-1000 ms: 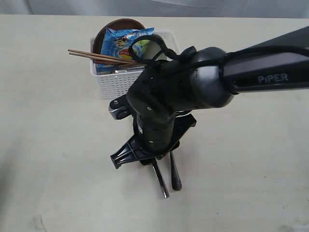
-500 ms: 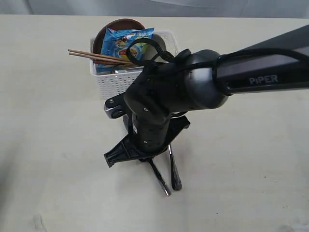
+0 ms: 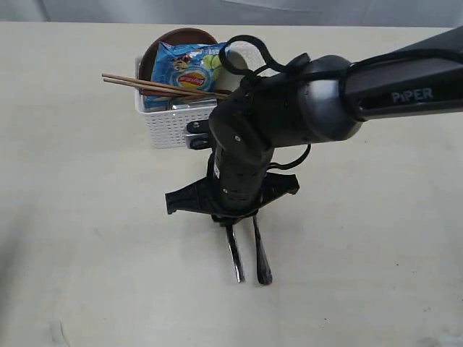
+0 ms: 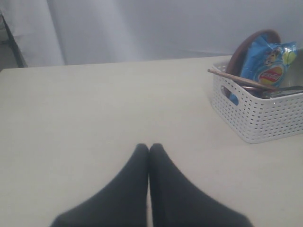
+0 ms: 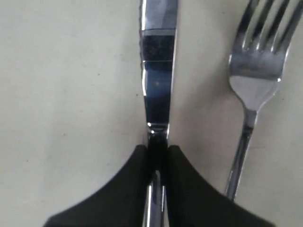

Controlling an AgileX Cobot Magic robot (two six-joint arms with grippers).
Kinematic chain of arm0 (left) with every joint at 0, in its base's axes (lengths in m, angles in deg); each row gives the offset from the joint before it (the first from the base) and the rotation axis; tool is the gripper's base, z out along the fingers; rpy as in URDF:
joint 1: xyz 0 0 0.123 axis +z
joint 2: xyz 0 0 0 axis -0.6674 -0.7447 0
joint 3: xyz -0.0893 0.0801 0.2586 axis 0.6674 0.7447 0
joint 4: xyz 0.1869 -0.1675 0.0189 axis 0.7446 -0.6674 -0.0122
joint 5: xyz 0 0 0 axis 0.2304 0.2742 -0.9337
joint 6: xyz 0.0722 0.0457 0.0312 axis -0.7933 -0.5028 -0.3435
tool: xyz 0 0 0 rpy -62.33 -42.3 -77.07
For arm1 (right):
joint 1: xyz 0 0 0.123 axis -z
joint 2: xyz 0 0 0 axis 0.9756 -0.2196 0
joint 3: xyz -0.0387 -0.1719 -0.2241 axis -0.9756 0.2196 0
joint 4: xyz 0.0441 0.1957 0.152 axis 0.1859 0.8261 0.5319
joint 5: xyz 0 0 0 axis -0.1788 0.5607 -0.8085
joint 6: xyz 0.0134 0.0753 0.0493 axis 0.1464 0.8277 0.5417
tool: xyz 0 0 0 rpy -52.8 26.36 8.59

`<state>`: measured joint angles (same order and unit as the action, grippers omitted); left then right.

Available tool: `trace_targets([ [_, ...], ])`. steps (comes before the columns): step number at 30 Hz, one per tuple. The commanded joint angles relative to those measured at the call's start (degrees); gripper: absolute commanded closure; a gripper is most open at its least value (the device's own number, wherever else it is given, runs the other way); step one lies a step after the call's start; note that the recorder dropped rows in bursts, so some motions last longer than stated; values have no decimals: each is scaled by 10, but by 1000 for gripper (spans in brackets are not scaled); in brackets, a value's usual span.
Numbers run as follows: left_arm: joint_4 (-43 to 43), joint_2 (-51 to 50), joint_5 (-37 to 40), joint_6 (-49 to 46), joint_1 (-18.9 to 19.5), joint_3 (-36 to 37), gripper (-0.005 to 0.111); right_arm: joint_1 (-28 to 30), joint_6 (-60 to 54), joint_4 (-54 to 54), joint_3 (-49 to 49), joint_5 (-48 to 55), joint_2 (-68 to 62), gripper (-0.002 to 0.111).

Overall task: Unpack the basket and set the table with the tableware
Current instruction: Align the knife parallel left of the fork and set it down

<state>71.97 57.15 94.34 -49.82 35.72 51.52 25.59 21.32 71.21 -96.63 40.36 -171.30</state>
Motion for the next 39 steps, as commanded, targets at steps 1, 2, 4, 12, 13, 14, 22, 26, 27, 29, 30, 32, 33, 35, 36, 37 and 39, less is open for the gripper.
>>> trace_targets([
  [1,-1,2,-6,-1,-4,1,107,3,42,2,2,4,15,109],
  [2,-1,2,-6,-1,-4,1,107,3,49,3,2,4,15,109],
  [4,-1,2,-6,-1,-4,1,107,3,54,11,2,4,15,109],
  [12,-1,2,-6,-1,-4,1,107,2,58,15,2,41,15,109],
  [13,-1,2,-6,-1,-4,1,107,1,60,15,3,45,15,109],
  [14,-1,2,-6,-1,-4,1,107,-2,60,18,5,43,15,109],
  [22,-1,2,-6,-1,-4,1,107,-5,71,26,41,-4,15,109],
  [26,-1,2,-6,-1,-4,1,107,-5,68,22,47,-22,15,109],
  [27,-1,2,-6,-1,-4,1,107,-5,65,22,47,-23,15,109],
  [29,-1,2,-6,-1,-4,1,107,-5,64,19,47,-24,15,109],
  [30,-1,2,-6,-1,-4,1,107,-5,64,15,47,-25,15,109],
  [32,-1,2,-6,-1,-4,1,107,-5,64,0,47,-32,15,109],
  [33,-1,2,-6,-1,-4,1,107,-5,64,-6,47,-34,15,109],
  [35,-1,2,-6,-1,-4,1,107,-4,64,-10,47,-34,15,109],
  [36,-1,2,-6,-1,-4,1,107,-4,64,-16,47,-34,15,109],
  [37,-1,2,-6,-1,-4,1,107,-4,64,-16,47,-33,15,109],
  [39,-1,2,-6,-1,-4,1,107,-4,64,-16,47,-30,15,109],
])
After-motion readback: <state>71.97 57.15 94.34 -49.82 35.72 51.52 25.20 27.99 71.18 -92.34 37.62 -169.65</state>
